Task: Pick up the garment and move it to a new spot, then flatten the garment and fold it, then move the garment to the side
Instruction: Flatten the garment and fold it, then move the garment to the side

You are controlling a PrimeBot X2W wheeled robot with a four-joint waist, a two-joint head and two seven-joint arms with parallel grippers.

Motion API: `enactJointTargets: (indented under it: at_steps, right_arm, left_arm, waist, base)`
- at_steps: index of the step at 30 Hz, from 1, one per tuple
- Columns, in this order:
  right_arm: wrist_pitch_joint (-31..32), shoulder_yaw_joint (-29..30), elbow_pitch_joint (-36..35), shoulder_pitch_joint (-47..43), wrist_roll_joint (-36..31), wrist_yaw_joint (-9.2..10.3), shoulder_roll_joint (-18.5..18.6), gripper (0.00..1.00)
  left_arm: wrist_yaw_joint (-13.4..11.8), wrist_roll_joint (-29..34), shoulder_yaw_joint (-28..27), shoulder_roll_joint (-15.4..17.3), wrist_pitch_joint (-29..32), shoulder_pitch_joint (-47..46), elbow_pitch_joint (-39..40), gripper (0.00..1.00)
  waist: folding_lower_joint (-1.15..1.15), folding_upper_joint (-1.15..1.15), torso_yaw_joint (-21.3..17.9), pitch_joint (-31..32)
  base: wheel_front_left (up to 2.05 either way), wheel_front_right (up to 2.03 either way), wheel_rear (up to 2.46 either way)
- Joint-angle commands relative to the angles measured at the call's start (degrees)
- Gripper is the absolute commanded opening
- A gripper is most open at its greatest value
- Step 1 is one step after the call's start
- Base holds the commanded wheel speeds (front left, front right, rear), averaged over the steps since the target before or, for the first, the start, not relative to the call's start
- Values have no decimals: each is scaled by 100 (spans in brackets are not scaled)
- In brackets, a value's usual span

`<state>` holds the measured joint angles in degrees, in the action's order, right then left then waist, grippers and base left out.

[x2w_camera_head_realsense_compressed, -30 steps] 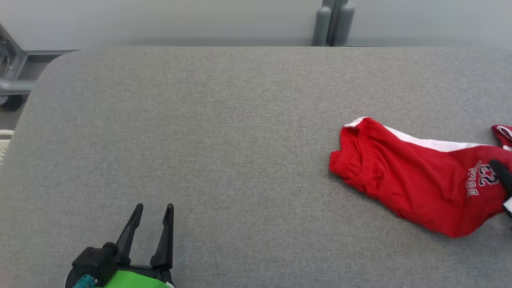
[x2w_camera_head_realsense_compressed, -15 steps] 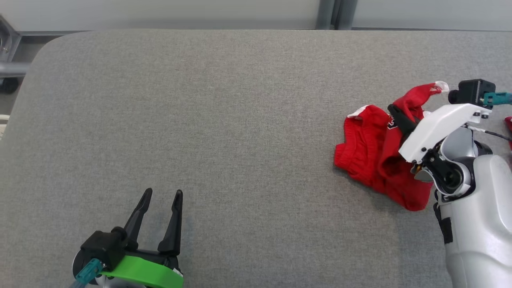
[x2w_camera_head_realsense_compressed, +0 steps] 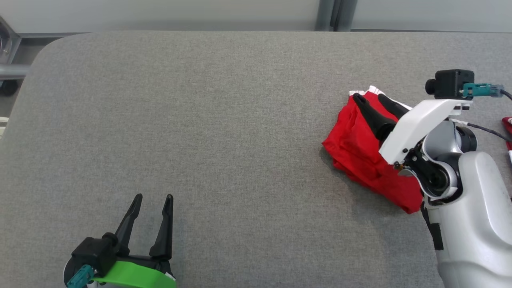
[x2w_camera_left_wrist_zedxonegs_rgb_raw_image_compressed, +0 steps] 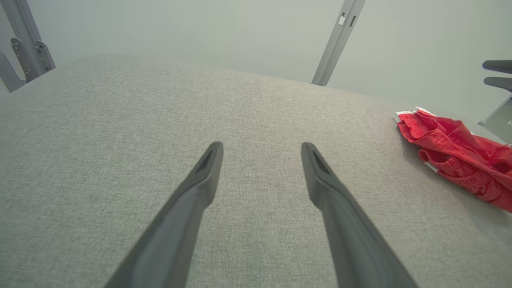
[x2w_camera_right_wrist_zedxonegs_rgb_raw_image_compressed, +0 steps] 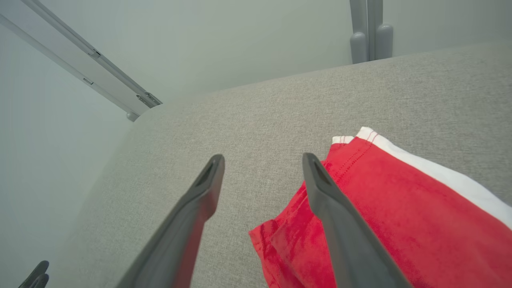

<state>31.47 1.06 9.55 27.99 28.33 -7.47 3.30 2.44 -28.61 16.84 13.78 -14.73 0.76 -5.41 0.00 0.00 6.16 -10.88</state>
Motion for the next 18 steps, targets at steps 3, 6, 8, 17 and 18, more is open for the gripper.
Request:
enactJointTargets:
  at_steps: [3,6,8,17,18]
  right_arm:
    - [137,123,-562,-379,224,-3,125,100]
    - [338,377,-1053,-876,242,-3,283,100]
    - [441,649,-1179,-1213,253,-4,343,100]
    - [556,1883,-582,-1270,416,-4,65,100]
    - [614,1971,-446,-1203,413,-4,32,100]
  left_arm:
    - [-44,-6,-19,42,-27,55,88,100]
    - [-70,-12,-29,12,-31,96,167,100]
    - [-73,-22,-27,-12,-35,112,210,100]
    - [10,70,17,-50,-48,-116,182,100]
    - [20,71,8,-52,-50,-140,167,100]
  waist:
    - [0,0,-95,25]
    - [0,0,-165,-31]
    - [0,0,-208,-92]
    - [0,0,-175,-335]
    - [0,0,-153,-345]
  base:
    - [0,0,0]
    - [0,0,0]
    - [0,0,0]
    - [0,0,0]
    - [0,0,0]
